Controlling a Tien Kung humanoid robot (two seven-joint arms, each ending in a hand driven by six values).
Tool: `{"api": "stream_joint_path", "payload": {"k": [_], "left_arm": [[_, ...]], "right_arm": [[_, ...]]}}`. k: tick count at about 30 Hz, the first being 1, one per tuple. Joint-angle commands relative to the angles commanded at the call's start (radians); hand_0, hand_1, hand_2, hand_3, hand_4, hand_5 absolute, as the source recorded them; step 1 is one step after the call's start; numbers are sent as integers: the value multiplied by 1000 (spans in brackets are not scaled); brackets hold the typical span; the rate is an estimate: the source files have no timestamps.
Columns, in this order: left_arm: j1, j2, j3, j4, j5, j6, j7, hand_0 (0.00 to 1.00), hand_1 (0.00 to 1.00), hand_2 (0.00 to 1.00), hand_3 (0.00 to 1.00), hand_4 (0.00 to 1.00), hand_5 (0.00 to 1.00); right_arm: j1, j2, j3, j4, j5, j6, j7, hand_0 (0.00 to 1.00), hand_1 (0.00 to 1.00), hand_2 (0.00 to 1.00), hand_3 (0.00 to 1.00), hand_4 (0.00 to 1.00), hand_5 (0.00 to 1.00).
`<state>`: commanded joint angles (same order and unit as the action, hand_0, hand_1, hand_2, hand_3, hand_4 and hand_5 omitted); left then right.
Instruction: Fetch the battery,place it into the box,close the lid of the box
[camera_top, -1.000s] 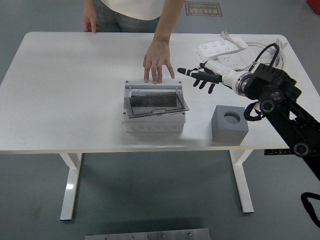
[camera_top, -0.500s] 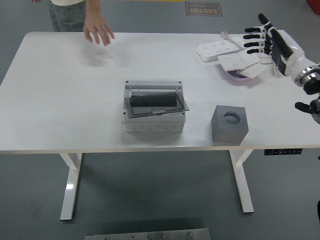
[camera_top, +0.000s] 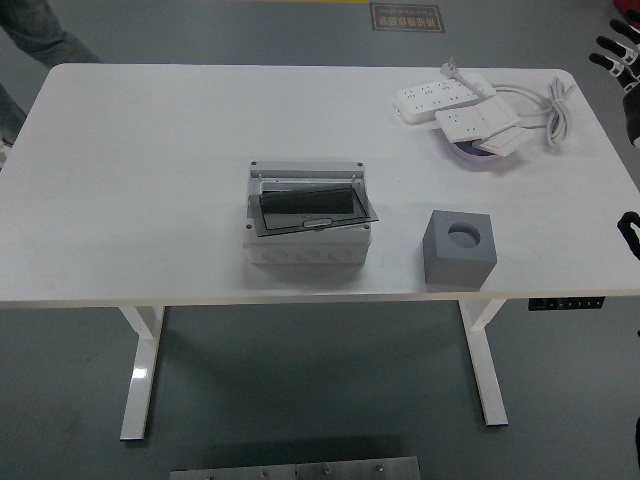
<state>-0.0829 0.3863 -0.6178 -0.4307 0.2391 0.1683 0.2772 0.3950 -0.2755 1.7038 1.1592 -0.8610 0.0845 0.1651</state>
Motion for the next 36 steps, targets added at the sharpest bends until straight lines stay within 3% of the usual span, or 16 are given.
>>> {"api": "stream_joint_path", "payload": {"k": [10, 11, 12, 17, 18, 23, 24, 29, 30, 35, 36], "left_arm": [[4, -3, 6, 1, -9, -2, -1, 638, 710, 567, 556, 662, 34], [4, -3, 6, 1, -9, -2, -1, 638, 710, 567, 556, 662, 34], [4, -3, 6, 1, -9, -3, -1, 637, 711, 566, 556, 661, 35], [7, -2, 8, 2, -13, -4, 1, 637, 711, 566, 556, 661, 35], [8, -1, 8, 2, -15, -4, 1, 638, 710, 566, 560, 647, 41], [13, 1, 13, 2, -27, -5, 1, 638, 710, 566, 560, 647, 41], [13, 1, 14, 2, -29, -6, 1, 638, 710, 567, 565, 626, 53], [10, 1, 22, 3, -43, -8, -5, 638, 710, 567, 565, 626, 53], [9, 1, 23, 3, -45, -8, -6, 639, 709, 567, 568, 607, 65], [8, 1, 26, 4, -52, -7, -9, 639, 709, 567, 568, 607, 65], [8, 2, 26, 4, -54, -7, -10, 642, 708, 566, 567, 608, 64]], "right_arm": [[-19, -9, -53, 10, -38, -23, 16, 690, 688, 689, 701, 998, 998], [-21, -10, -57, 14, -46, -22, 13, 690, 688, 689, 701, 998, 998], [-23, -11, -61, 20, -56, -20, 9, 776, 729, 725, 766, 998, 998], [-37, -17, -71, 43, -98, -5, -11, 776, 729, 725, 766, 998, 998], [-40, -20, -74, 47, -107, -3, -14, 767, 708, 693, 762, 998, 800], [-49, -32, -89, 58, -165, -5, -20, 767, 708, 693, 762, 998, 800], [-50, -34, -91, 59, -173, -6, -21, 838, 808, 798, 857, 981, 568], [-51, -44, -98, 70, -209, -6, -31, 838, 808, 798, 857, 981, 568], [-51, -45, -98, 72, -213, -6, -33, 895, 867, 861, 935, 907, 329], [-50, -51, -91, 78, -222, -5, -46, 895, 867, 861, 935, 907, 329], [-50, -51, -90, 79, -221, -5, -51, 893, 879, 879, 974, 732, 76]]}}
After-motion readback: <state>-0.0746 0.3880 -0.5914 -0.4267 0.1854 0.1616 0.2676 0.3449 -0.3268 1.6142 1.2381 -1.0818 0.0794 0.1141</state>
